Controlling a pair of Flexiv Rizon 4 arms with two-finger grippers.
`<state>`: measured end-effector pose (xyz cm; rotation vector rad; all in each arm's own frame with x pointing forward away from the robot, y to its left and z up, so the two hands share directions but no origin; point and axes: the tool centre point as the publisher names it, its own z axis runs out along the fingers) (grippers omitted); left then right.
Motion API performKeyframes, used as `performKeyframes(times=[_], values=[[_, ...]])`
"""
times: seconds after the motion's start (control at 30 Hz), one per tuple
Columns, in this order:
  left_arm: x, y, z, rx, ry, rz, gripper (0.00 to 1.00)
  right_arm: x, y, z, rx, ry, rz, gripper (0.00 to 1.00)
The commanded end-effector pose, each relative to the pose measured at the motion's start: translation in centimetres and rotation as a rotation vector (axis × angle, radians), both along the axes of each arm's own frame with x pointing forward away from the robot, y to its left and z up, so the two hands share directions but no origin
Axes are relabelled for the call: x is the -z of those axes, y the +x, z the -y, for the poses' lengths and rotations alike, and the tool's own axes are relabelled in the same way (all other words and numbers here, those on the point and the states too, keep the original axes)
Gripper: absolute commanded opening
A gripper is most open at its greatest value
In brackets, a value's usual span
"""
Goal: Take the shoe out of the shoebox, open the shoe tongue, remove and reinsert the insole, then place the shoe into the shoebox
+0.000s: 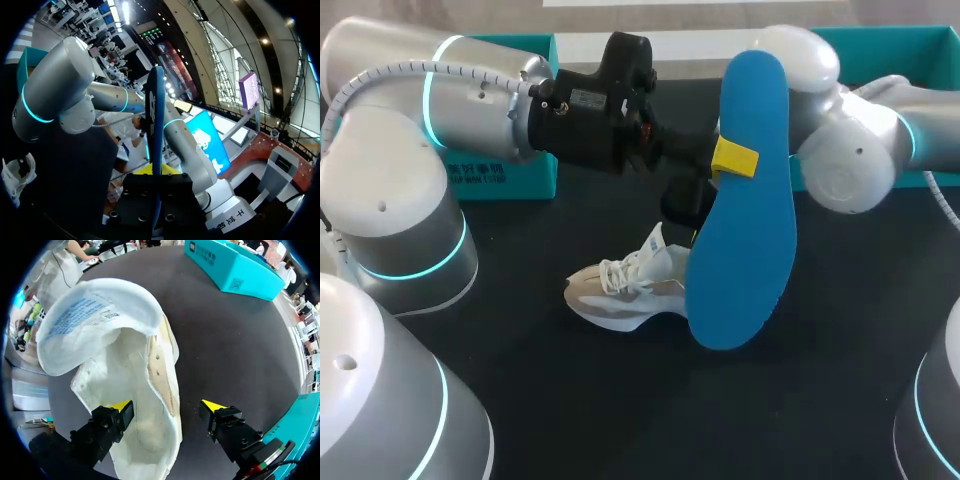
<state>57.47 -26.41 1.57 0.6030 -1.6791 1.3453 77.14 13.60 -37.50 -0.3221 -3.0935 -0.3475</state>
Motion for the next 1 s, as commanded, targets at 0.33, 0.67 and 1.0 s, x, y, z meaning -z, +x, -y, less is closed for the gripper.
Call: performKeyframes(times=[0.33,0.67,1.0], values=[[0.1,-0.2,-0.1,-0.002,0.001,0.000,0.00,2.1,0.7,-0.9,-0.011,-0.028,-0.046,0.12],[0.1,-0.2,-0.1,-0.002,0.001,0.000,0.00,0.5,-0.9,-0.6,0.040,-0.002,-0.105,0.00],[0.1,-0.2,-0.1,-0.002,0.001,0.000,0.00,-2.4,-3.2,0.2,0.458,0.036,-0.263,0.00]])
